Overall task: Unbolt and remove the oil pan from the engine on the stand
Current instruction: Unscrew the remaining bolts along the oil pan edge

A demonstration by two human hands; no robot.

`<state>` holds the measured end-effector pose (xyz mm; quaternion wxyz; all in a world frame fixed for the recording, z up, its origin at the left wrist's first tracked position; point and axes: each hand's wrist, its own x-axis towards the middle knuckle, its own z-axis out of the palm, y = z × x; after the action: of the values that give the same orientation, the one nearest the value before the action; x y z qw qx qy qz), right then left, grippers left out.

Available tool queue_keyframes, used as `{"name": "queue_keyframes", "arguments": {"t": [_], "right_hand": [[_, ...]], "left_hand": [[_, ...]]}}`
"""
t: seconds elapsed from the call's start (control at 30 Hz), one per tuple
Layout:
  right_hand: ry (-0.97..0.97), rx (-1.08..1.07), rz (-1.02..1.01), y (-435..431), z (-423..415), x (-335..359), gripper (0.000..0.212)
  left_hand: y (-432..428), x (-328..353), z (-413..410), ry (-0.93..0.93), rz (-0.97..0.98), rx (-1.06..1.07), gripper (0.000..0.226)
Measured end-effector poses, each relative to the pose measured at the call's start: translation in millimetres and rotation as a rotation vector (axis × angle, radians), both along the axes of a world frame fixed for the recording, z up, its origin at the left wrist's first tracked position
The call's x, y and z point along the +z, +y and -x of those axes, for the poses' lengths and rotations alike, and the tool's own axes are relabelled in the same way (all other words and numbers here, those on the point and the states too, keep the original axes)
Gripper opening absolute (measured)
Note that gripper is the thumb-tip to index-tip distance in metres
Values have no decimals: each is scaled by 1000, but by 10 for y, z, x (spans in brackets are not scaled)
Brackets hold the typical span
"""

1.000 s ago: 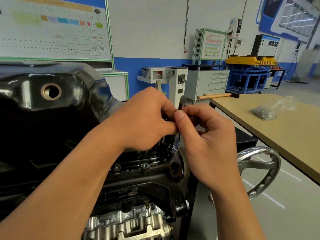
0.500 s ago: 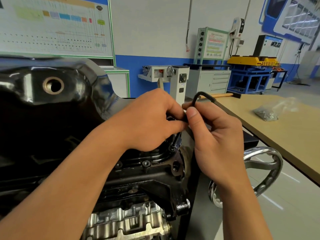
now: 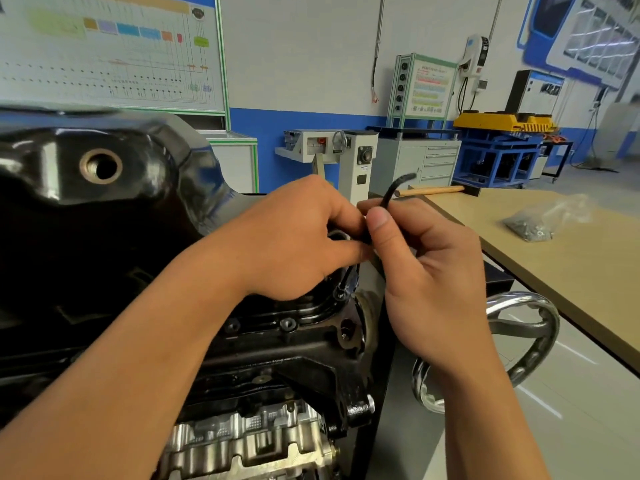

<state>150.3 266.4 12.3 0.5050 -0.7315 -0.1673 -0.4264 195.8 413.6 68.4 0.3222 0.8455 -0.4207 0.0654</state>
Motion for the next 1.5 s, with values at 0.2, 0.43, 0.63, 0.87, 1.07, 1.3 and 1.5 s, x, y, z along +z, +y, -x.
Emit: {"name": "queue_keyframes", "arguments": {"t": [0.2, 0.43, 0.63, 0.87, 1.07, 1.3, 1.5], "right_hand": [[-49, -8, -141, 23, 23, 0, 6], [-17, -39, -27, 14, 22, -1, 10], [-13, -4, -36, 14, 40, 2, 7], [-28, -38, -74, -8, 27, -9, 8], [-4, -13, -34, 13, 34, -4, 13], [-44, 60, -94, 19, 37, 15, 12], [-17, -17, 23, 33, 61, 28, 18]], "left_hand": [[-39, -58, 13, -73, 117, 114, 5], [-17, -35, 35, -59, 12, 60, 12], [-38, -47, 18, -71, 53, 110, 2], [-31, -50, 40, -67, 22, 98, 22], [-32, -46, 26, -71, 40, 114, 7], [-18, -25, 33, -9, 32, 31, 11], [-8, 15, 26, 47, 45, -25, 9]]}}
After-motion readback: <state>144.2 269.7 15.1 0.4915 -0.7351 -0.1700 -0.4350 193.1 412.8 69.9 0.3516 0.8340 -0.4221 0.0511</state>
